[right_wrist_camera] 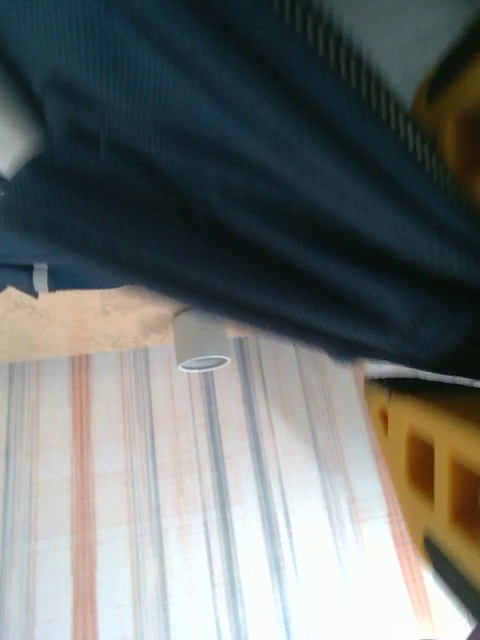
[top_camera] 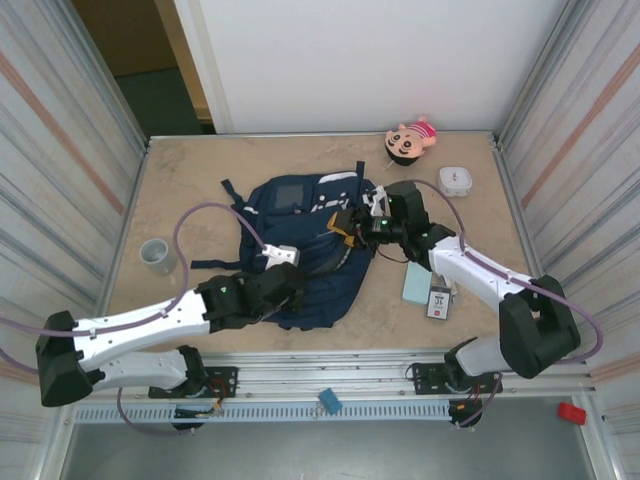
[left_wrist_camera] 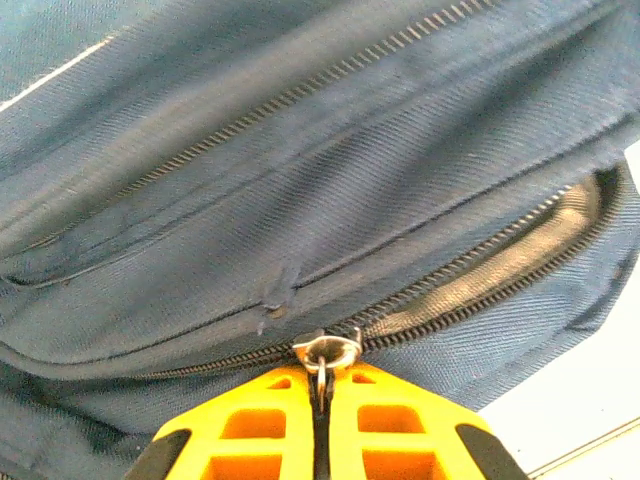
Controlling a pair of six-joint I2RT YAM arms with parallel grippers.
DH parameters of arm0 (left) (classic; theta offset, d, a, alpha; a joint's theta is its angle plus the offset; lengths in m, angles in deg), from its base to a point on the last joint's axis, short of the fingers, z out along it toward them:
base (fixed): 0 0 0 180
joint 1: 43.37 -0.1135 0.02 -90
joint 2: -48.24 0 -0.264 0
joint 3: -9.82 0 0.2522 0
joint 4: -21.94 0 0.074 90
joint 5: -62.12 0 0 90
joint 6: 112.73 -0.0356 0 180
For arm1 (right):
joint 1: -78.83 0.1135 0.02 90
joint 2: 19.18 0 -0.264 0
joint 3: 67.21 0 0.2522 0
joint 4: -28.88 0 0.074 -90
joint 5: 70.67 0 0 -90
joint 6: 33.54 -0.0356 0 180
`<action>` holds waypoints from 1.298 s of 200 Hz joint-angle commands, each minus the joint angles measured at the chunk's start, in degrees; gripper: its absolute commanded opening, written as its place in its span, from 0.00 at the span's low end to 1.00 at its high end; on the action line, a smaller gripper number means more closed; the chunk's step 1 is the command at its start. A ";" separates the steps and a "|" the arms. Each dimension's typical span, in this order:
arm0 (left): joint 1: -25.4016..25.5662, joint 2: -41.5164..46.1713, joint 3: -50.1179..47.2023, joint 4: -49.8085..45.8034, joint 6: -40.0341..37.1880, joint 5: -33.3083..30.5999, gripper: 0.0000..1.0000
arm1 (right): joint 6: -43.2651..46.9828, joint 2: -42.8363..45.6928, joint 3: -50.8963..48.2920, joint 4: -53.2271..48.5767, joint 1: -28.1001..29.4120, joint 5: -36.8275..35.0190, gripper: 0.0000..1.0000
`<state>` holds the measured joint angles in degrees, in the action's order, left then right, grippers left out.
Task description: Pack books, pencil case, and school supplies into a backpack
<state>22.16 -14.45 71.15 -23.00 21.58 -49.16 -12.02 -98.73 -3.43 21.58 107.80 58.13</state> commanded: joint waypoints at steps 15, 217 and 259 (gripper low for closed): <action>-0.61 0.19 -1.59 11.75 -5.57 3.68 0.00 | -5.51 3.79 -3.54 9.56 5.58 -5.35 0.59; -4.97 8.14 -8.57 11.55 -5.86 6.48 0.00 | 16.94 1.05 9.72 -18.78 -6.35 11.10 0.55; -5.02 3.96 -5.71 15.78 -7.01 9.11 0.00 | -0.84 7.56 -2.77 -0.20 5.72 -9.45 0.63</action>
<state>17.42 -8.95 62.58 -10.89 16.42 -42.05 -3.13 -94.73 -1.55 10.43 107.45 61.98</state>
